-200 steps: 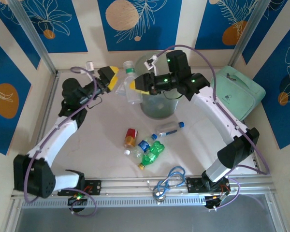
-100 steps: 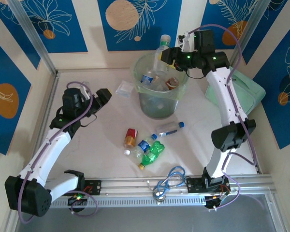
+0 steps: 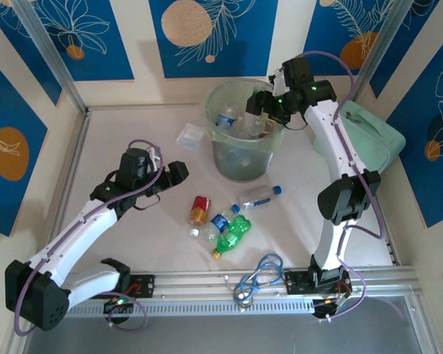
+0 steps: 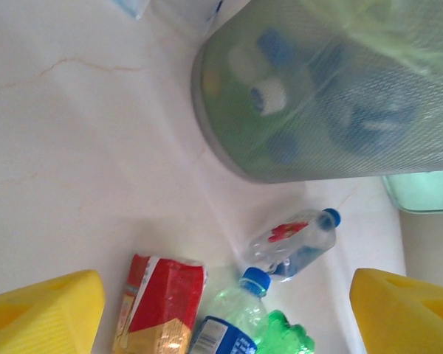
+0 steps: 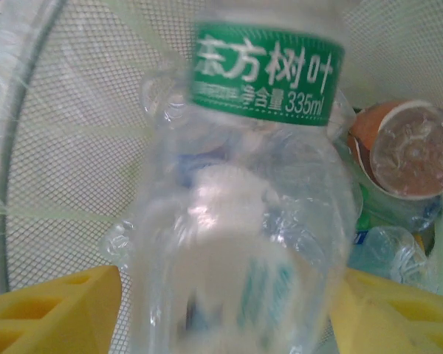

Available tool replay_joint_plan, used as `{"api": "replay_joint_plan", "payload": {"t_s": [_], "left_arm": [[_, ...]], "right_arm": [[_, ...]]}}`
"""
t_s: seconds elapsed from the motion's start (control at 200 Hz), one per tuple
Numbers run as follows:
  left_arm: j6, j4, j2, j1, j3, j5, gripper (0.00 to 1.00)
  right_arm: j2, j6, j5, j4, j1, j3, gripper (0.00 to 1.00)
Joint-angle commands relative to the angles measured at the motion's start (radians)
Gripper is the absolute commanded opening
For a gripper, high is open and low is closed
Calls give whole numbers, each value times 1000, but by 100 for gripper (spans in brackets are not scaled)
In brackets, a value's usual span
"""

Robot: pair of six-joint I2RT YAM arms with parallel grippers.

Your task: Put the plastic bottles in the bin

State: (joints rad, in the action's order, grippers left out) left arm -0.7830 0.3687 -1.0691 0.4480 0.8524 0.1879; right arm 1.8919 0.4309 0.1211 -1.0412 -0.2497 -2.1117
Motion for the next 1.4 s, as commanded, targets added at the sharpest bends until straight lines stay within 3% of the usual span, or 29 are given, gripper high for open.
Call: {"api": "replay_joint_plan", "payload": {"t_s": [0.0,0.445,0.83,0.87,0.92,1.01,1.396], "left_arm": [[69,105,-12,17,26,-72,87],[92,147,-100,107,15,-115,86],[111,134,-395,253,97,-213,82],[121,140,-422,264,114,-236,84],[131,140,-450,279,129,-265,94],[148,130,-496,290,157,-288,95],[185,208,-674,313,287,-331,81]], "right_arm": [[-69,-5,-38,-14,-6,16,77],[-186,-3,-99,-33,-101,-103,82],[-493,52,-82,218,-279,354,81],[-513,68,-72,233,-283,396,82],[-529,89,-62,245,-285,440,82],[-550,115,-45,264,-291,504,82],[-568,137,-43,299,-316,576,84]]}}
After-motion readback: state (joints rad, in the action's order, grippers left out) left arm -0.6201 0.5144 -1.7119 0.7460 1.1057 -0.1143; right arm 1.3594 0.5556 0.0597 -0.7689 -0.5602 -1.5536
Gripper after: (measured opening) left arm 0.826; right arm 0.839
